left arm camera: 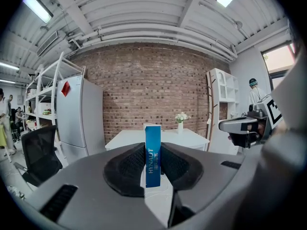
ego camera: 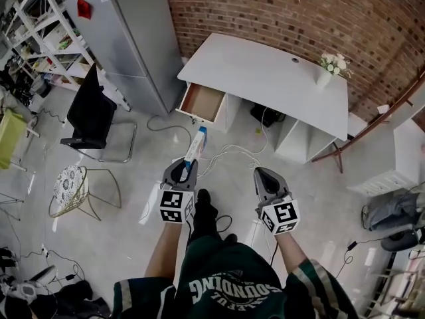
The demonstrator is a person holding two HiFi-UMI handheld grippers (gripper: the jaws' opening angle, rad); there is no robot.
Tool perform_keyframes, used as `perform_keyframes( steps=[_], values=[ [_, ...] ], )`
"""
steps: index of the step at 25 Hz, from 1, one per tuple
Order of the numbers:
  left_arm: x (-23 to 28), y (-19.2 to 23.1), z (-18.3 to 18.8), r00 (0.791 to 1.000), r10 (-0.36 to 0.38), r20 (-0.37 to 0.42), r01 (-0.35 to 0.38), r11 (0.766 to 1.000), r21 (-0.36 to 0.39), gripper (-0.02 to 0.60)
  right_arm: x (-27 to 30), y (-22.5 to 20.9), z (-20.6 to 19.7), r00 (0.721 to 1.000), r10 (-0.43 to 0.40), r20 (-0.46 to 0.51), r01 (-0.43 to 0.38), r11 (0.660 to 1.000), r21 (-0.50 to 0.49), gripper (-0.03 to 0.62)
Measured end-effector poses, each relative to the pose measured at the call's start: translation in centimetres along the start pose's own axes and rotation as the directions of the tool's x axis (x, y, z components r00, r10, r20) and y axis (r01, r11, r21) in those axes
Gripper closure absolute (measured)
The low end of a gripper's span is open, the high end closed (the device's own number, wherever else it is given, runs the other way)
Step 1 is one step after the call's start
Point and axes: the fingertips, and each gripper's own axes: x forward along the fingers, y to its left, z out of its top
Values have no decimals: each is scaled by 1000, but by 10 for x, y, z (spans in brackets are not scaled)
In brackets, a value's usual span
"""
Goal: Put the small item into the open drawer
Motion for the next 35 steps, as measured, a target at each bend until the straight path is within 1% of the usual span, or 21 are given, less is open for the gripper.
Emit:
perform_keyframes(
  steps=[4,9,13,17,21,27,35],
  values=[
    [29,14,3,1000,-19,2,19,1000,-6,485,30,-6,0,1000,1,-9,-1,1000,-3,569],
    [75,43,8,999,-42,4,42,999,1,485,84,-18,4,1000,-1,-27,1,1000,-5,569],
    [116,73,18,997,-70,15,70,997,-23,485,138,-26,8,999,5,-43,-5,1000,-5,569],
    [154,110,32,997,-80,15,80,997,-9,485,194,-29,21,999,11,-47,-11,1000,4,569],
    [185,144,37,997,-82,8,82,997,-14,485,240,-36,31,999,13,-49,-12,1000,7,569],
    [221,183,36,996,-87,-3,87,996,-28,485,292,-47,34,997,8,-73,-7,1000,6,569],
    [251,223,28,995,-96,-29,95,995,-43,486,340,-53,31,996,-8,-93,11,999,34,569]
  ],
)
